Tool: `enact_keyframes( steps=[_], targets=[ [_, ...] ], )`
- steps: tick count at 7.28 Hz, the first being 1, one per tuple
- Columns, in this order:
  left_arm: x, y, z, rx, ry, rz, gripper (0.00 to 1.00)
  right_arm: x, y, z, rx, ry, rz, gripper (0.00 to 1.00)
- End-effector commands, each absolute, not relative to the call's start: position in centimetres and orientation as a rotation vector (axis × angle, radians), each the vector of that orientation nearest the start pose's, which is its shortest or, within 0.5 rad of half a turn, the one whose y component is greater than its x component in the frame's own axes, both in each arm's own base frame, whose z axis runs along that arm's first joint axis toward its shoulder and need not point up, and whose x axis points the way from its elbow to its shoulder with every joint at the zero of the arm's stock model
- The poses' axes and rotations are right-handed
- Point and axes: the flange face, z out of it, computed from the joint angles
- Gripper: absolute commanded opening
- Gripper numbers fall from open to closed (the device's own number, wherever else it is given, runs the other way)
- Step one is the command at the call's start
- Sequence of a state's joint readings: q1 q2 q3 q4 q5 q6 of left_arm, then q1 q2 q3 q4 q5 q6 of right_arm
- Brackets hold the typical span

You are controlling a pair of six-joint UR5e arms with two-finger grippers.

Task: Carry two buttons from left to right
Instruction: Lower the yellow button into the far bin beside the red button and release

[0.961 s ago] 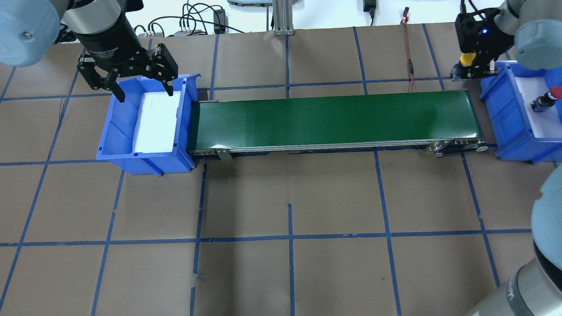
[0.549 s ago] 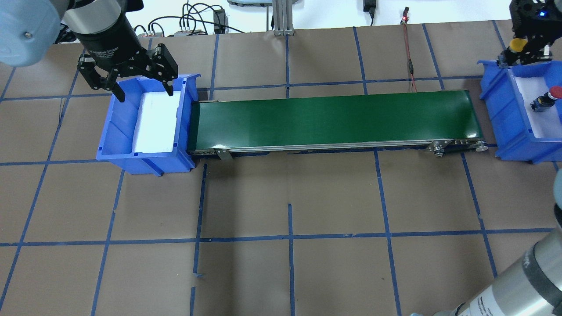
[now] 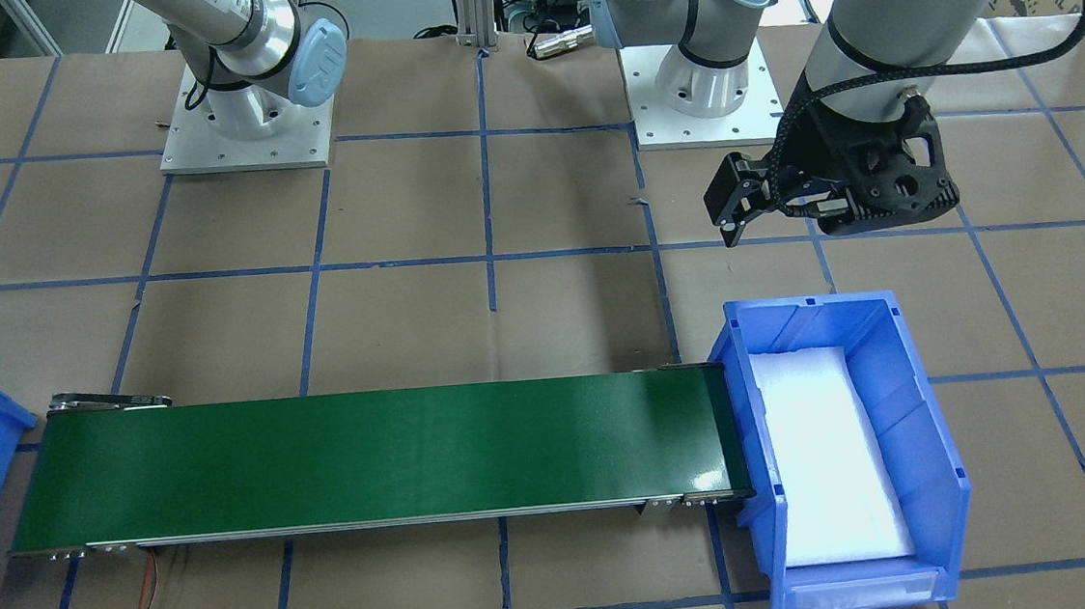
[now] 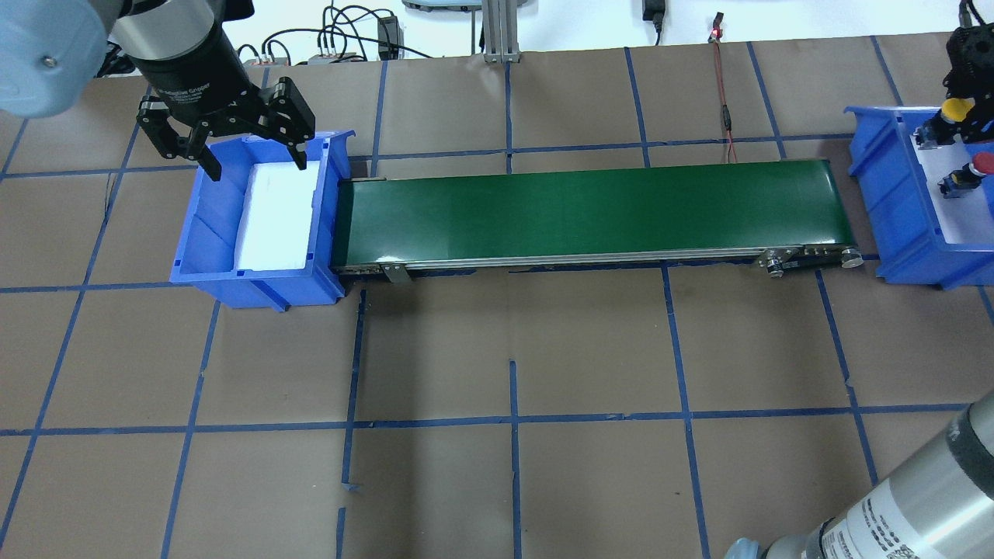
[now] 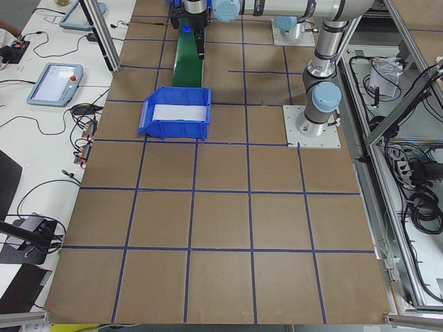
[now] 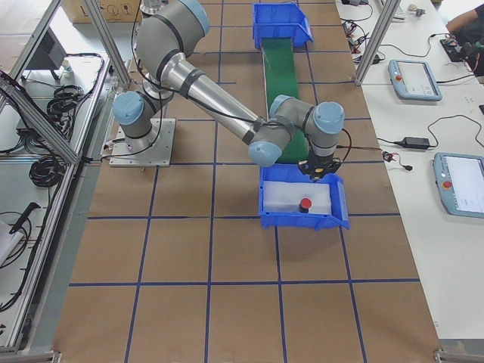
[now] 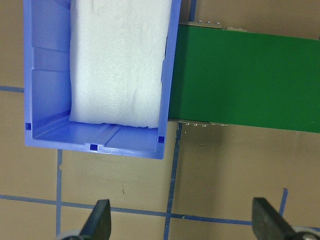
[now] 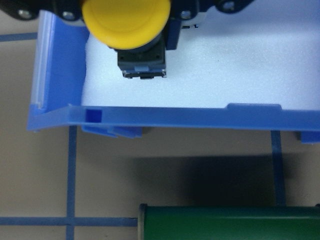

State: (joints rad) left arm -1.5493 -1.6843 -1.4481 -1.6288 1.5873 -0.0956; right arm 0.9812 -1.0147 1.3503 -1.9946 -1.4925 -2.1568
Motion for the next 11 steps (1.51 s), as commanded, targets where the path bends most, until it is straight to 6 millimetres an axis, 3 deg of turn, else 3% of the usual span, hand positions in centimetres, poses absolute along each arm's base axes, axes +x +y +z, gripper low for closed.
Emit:
enact_keyframes(
  steps=[1, 3, 5, 6, 7, 8, 9, 11],
  targets=[
    [-12.0, -53.8, 48.4, -0.184, 3.117, 0.076, 1.0, -29.6, -66.0, 25.9, -2.237, 2.221, -0.126, 0.08],
    [-12.0, -53.8, 48.4, -0.184, 3.118, 0.076, 1.0, -29.5, -65.8, 23.9, -2.216, 2.2, -0.117, 0.19],
    [-12.0, -53.8, 48.4, -0.184, 3.117, 0.076, 1.0, -29.1, -65.3, 23.1, -2.203, 2.195, -0.116, 0.85],
    [-12.0, -53.8, 48.4, -0.184, 3.116, 0.078, 1.0, -29.1, -65.3, 23.2, -2.208, 2.192, -0.116, 0.99],
    [-12.0, -53.8, 48.4, -0.181, 3.117, 0.078, 1.0, -29.1, -65.3, 24.0, -2.204, 2.198, -0.117, 1.0],
    [-11.9, -53.8, 48.4, -0.186, 3.116, 0.078, 1.0, -28.9, -65.3, 26.1, -2.204, 2.214, -0.125, 1.0],
    [-11.9, -53.8, 48.4, -0.186, 3.116, 0.078, 1.0, -27.8, -64.2, 29.3, -2.166, 2.224, -0.111, 1.0],
    [-11.9, -53.8, 48.4, -0.184, 3.117, 0.078, 1.0, -25.5, -62.8, 36.9, -2.003, 2.471, -0.151, 1.0]
  ],
)
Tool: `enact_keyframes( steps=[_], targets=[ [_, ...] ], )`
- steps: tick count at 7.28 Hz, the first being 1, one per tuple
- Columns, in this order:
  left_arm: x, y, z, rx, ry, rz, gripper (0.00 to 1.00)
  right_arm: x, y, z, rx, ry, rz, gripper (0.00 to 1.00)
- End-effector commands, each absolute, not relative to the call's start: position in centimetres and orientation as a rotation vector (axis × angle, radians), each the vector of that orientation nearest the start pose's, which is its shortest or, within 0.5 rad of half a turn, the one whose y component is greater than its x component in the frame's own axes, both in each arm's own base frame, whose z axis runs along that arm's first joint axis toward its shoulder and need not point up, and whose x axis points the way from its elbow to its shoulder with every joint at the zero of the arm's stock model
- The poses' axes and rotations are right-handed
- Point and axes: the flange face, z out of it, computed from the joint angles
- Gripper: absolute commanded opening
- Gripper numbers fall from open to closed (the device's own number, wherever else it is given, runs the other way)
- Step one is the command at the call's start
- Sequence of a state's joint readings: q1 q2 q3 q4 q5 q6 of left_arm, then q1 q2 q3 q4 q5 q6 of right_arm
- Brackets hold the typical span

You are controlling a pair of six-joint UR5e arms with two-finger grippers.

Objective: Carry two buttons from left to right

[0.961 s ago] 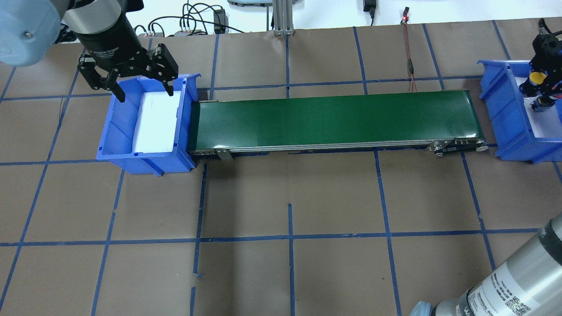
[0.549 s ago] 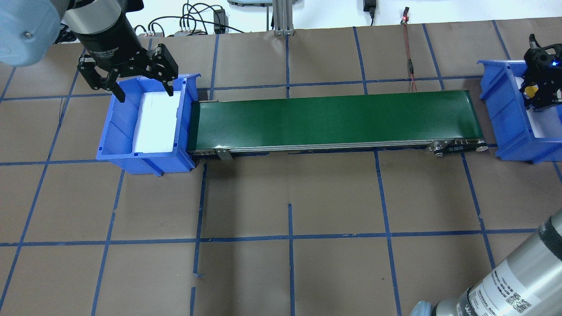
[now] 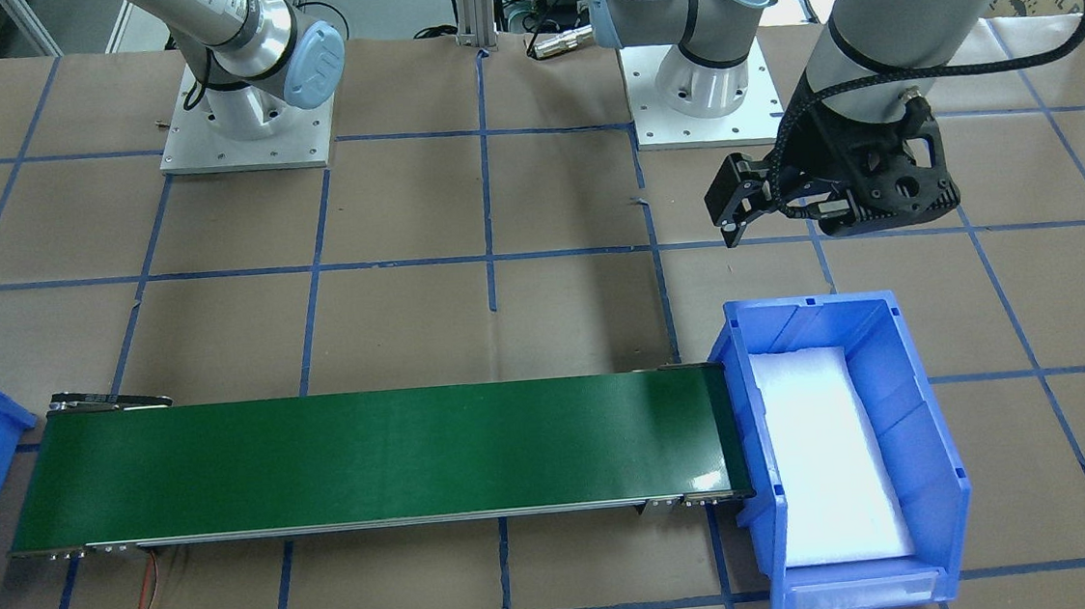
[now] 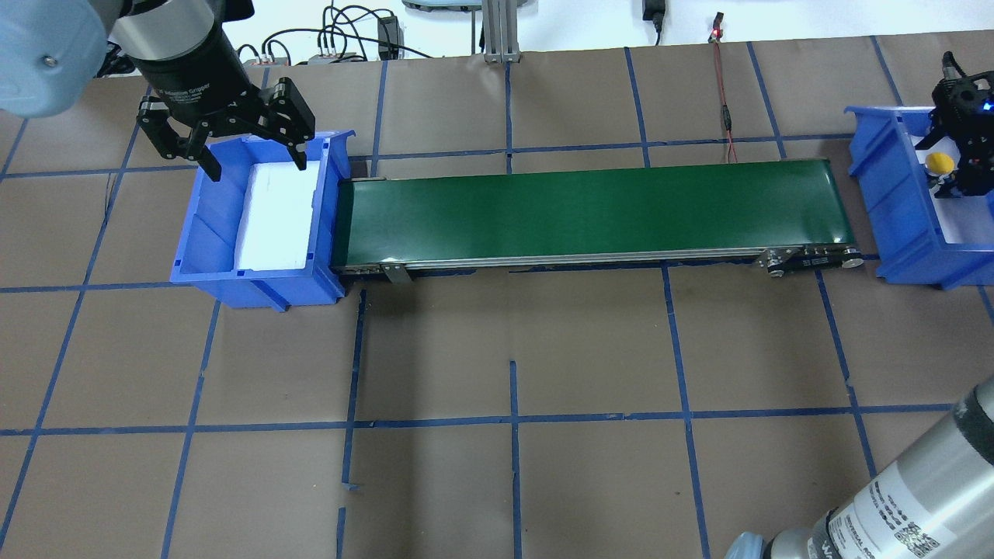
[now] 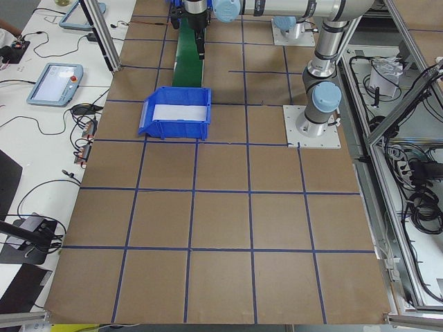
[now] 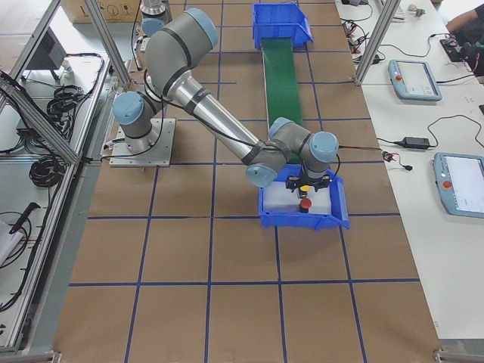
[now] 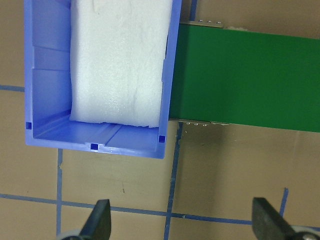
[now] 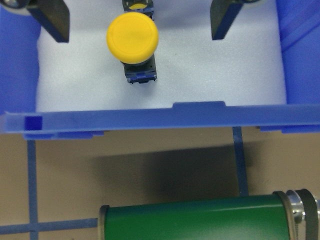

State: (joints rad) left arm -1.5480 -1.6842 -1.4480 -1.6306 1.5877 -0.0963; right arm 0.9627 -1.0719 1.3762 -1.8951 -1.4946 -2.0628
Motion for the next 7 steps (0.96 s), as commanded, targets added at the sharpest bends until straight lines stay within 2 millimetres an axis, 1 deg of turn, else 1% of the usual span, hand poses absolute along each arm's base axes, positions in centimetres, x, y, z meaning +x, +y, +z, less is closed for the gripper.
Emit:
enact_keyframes(
  steps=[1, 2, 3, 4, 5, 6, 7],
  targets=[
    [-11.9, -53.8, 48.4, -0.184, 3.117, 0.078, 1.0, -22.2, -62.0, 40.1, -1.87, 2.545, -0.161, 1.0],
    [-12.0, -53.7, 48.4, -0.181, 3.117, 0.08, 1.0, -18.5, -61.6, 42.3, -1.601, 2.7, -0.16, 1.0],
    [-12.0, -53.7, 48.5, -0.184, 3.116, 0.078, 1.0, -13.2, -61.5, 44.3, -1.418, 2.787, -0.164, 1.0],
    [-11.8, -53.7, 48.4, -0.188, 3.116, 0.085, 1.0, -6.5, -61.8, 45.4, -1.266, 2.852, -0.162, 1.0],
    [-11.8, -53.5, 48.3, -0.188, 3.115, 0.102, 1.0, -0.3, -61.7, 46.1, -1.162, 2.898, -0.163, 1.0],
    [-11.8, -53.5, 48.3, -0.188, 3.115, 0.102, 1.0, 4.9, -61.5, 45.9, -1.008, 2.936, -0.146, 1.0],
    [-11.9, -53.5, 48.3, -0.186, 3.115, 0.102, 1.0, 9.8, -61.0, 45.5, -0.775, 2.991, -0.125, 1.0]
  ],
)
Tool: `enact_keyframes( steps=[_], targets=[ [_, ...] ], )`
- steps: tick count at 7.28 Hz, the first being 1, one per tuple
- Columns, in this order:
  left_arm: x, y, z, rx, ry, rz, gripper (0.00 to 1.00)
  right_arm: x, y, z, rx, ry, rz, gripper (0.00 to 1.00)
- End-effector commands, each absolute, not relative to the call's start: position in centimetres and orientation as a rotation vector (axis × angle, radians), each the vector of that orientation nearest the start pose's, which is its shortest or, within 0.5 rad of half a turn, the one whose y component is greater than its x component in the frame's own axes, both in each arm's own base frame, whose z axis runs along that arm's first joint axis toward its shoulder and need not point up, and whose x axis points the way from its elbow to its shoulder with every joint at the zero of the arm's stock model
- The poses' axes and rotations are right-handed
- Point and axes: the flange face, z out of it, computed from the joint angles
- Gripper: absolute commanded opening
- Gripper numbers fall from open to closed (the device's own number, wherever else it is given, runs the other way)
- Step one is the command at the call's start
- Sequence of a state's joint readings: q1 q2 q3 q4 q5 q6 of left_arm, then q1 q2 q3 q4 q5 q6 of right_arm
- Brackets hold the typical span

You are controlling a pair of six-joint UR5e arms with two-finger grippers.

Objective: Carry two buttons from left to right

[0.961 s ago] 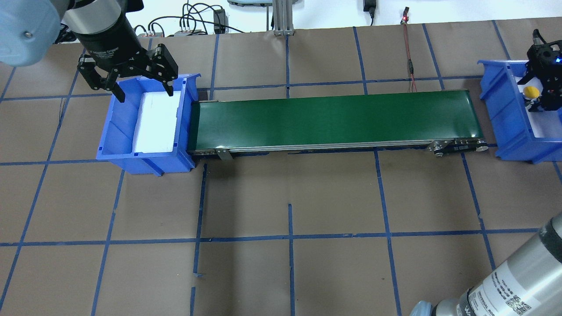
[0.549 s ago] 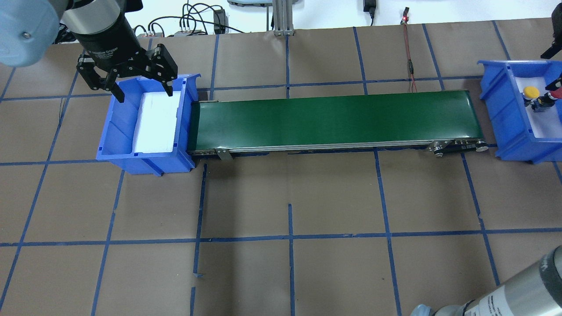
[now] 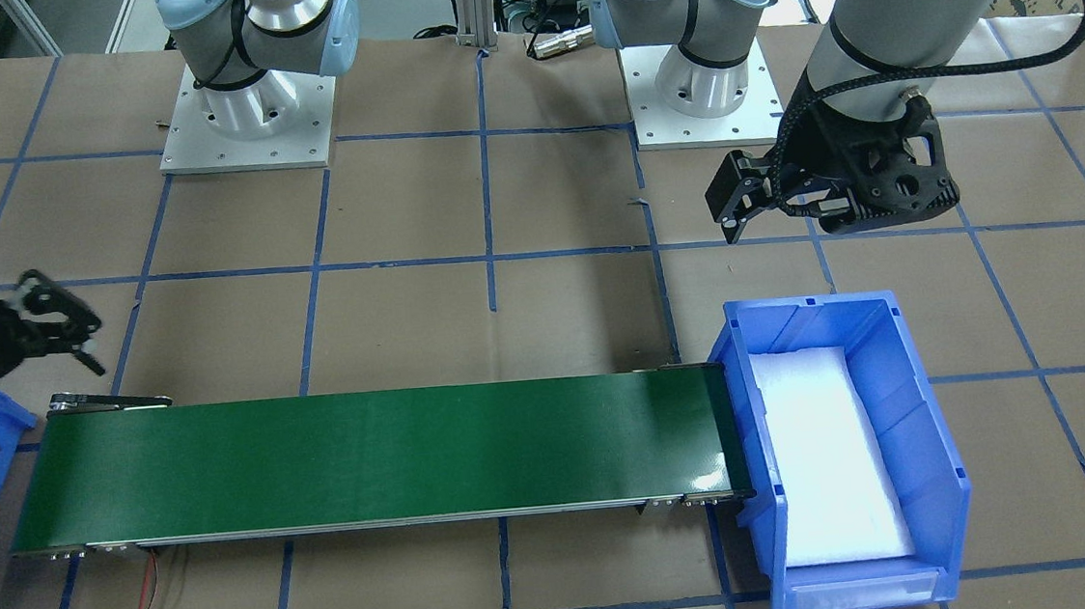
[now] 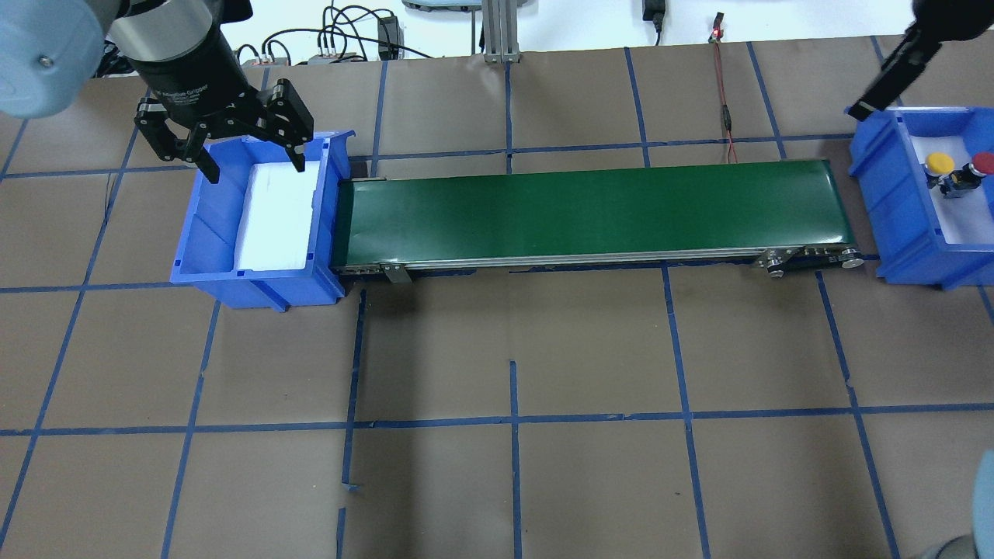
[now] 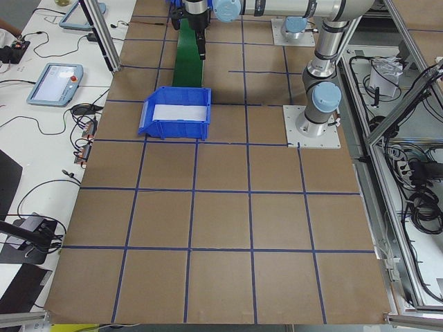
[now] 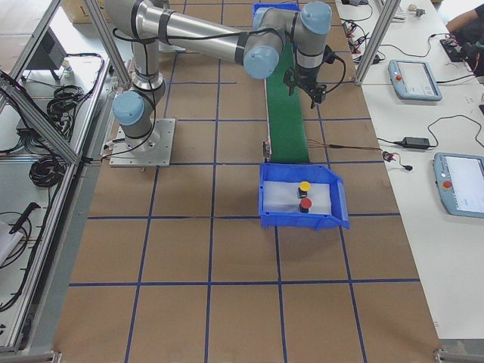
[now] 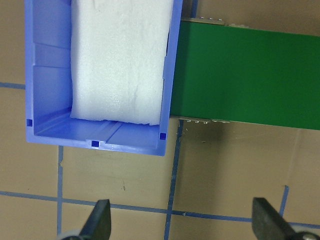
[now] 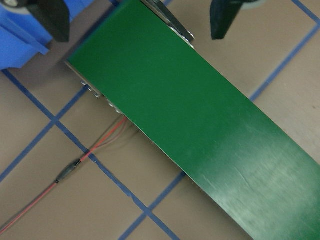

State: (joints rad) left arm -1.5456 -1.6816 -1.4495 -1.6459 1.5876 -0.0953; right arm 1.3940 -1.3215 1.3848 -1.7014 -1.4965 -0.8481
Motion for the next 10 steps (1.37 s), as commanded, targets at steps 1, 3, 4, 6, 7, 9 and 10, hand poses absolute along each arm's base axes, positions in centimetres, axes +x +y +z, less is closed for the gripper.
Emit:
enact_keyframes(
  steps=[1, 3, 4, 6, 7, 9, 10],
  targets=[
    [-11.9, -53.5, 48.3, -0.186, 3.115, 0.102, 1.0, 12.2, -60.6, 45.3, -0.47, 3.046, -0.103, 1.0],
    [-11.9, -53.5, 48.3, -0.186, 3.115, 0.102, 1.0, 13.0, -59.7, 45.6, -0.111, 3.072, -0.039, 1.0],
    [-11.9, -53.5, 48.3, -0.186, 3.115, 0.102, 1.0, 13.3, -59.5, 46.1, 0.052, 3.067, -0.023, 1.0],
    [-11.8, -53.6, 48.3, -0.188, 3.115, 0.1, 1.0, 13.4, -59.1, 46.9, 0.136, 3.066, -0.013, 1.0],
    [-11.8, -53.6, 48.3, -0.188, 3.115, 0.1, 1.0, 13.4, -59.0, 46.8, 0.136, 3.068, -0.008, 1.0],
    [-11.9, -53.6, 48.3, -0.186, 3.117, 0.1, 1.0, 13.4, -59.2, 46.7, 0.136, 3.068, -0.008, 1.0],
    [-11.8, -53.6, 48.3, -0.188, 3.115, 0.1, 1.0, 13.3, -59.2, 46.5, 0.125, 3.067, -0.004, 1.0]
  ],
)
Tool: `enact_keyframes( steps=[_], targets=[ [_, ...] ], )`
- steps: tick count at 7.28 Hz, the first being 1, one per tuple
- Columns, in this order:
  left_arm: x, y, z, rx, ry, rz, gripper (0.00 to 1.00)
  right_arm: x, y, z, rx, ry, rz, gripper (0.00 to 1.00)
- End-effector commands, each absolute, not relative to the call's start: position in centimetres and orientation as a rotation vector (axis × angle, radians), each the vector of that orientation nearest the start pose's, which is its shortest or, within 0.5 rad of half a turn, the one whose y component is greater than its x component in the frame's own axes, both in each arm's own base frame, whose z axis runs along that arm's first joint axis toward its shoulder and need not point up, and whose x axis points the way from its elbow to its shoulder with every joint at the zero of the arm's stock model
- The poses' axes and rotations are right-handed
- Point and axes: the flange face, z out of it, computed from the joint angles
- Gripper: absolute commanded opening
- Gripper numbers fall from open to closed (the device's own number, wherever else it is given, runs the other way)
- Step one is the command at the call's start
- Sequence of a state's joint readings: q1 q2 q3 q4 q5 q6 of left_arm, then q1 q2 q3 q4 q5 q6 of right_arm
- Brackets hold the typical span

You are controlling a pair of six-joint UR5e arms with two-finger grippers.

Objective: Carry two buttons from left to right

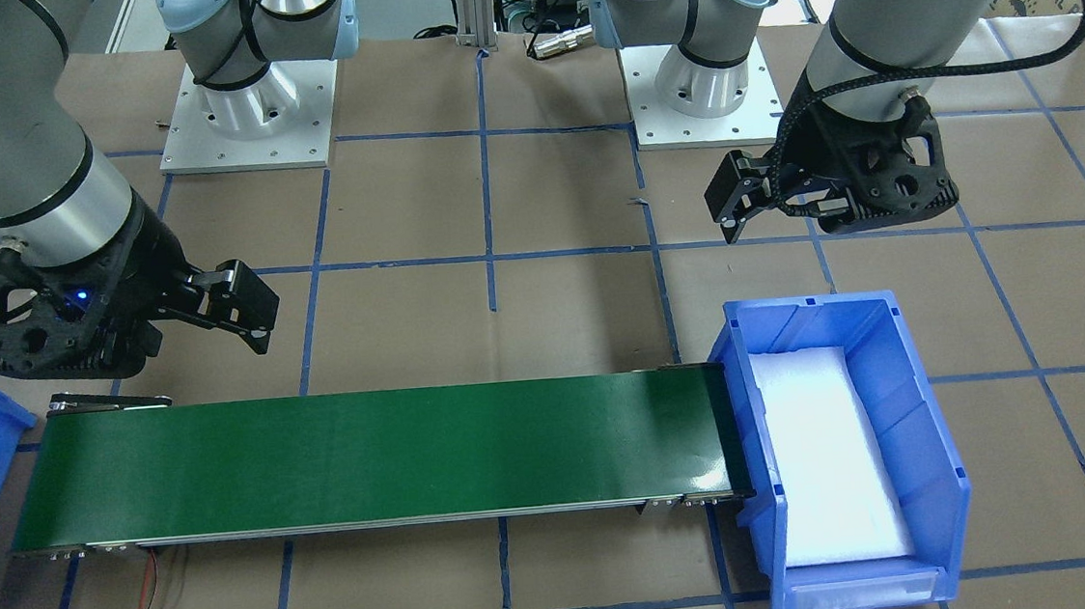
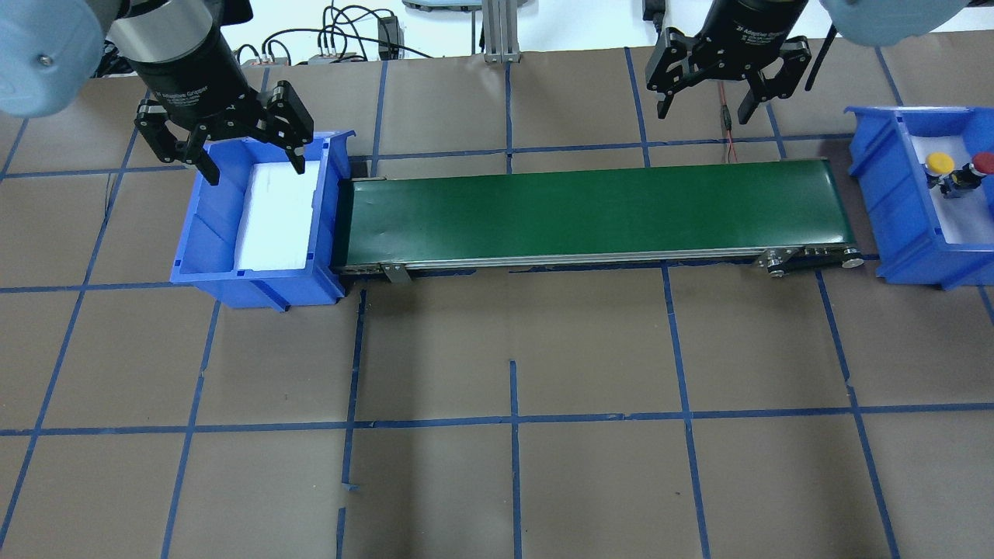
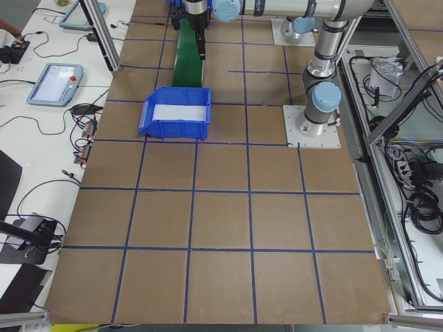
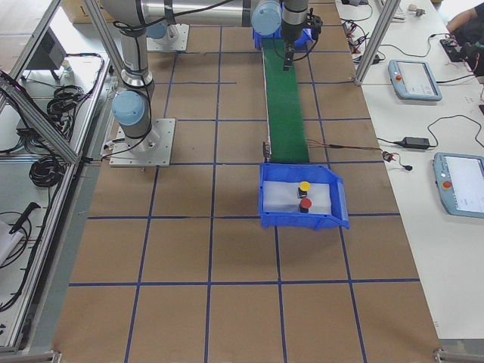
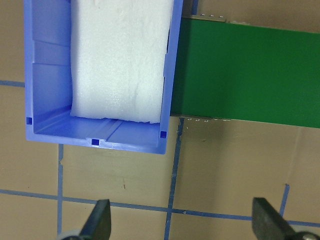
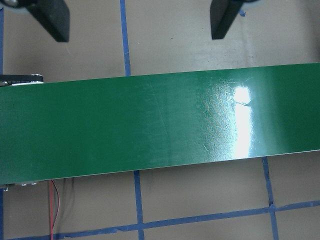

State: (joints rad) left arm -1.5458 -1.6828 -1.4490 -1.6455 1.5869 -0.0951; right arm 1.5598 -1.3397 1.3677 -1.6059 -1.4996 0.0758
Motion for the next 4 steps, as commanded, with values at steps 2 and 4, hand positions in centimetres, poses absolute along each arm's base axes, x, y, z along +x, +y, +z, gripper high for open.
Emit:
enact_keyframes(
  steps=[2, 4],
  targets=[
    [-11.78, -53.58, 48.25, -0.188, 3.117, 0.102, 1.0, 13.43, -59.15, 46.36, 0.122, 3.066, 0.001, 1.0],
    [-11.87, -53.57, 48.25, -0.186, 3.117, 0.102, 1.0, 13.5, -59.09, 46.38, 0.117, 3.058, 0.001, 1.0]
  ],
)
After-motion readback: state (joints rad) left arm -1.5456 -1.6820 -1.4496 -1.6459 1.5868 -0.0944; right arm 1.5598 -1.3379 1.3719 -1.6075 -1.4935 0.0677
